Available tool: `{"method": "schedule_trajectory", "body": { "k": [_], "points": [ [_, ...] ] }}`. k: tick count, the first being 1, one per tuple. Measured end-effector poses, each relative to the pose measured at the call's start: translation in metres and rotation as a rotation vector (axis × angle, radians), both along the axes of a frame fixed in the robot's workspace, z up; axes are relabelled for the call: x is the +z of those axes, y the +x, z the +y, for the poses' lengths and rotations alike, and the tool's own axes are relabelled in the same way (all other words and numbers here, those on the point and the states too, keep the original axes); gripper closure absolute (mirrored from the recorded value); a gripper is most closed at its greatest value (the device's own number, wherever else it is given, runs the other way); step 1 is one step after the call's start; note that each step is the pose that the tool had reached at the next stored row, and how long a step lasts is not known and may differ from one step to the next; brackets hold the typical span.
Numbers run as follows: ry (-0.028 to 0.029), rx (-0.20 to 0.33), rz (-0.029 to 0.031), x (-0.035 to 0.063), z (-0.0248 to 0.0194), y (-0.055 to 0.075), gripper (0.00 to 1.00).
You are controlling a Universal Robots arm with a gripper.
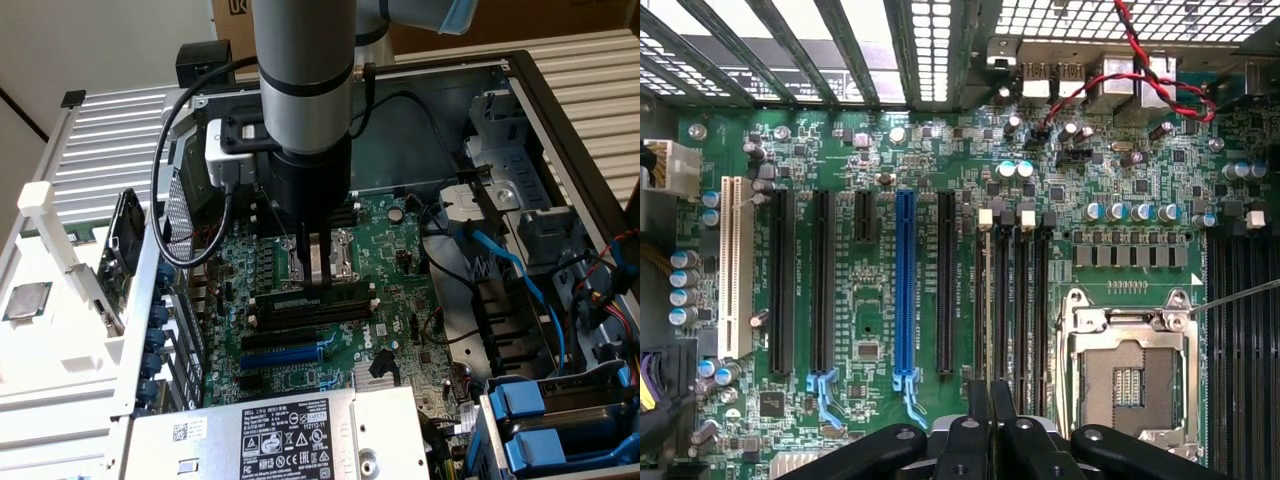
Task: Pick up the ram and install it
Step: 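Insert the ram into the slot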
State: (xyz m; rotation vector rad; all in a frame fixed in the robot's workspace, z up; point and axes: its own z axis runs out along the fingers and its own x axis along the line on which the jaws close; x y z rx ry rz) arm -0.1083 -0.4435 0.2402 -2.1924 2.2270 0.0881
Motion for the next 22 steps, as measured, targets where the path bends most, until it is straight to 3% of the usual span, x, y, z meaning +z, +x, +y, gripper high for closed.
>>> {"method": "schedule_trajectory", "body": {
  "k": [22],
  "points": [
    [0.0018,-0.006,0.0,-0.0014,-0.001,0.0,0.88]
  ]
}}
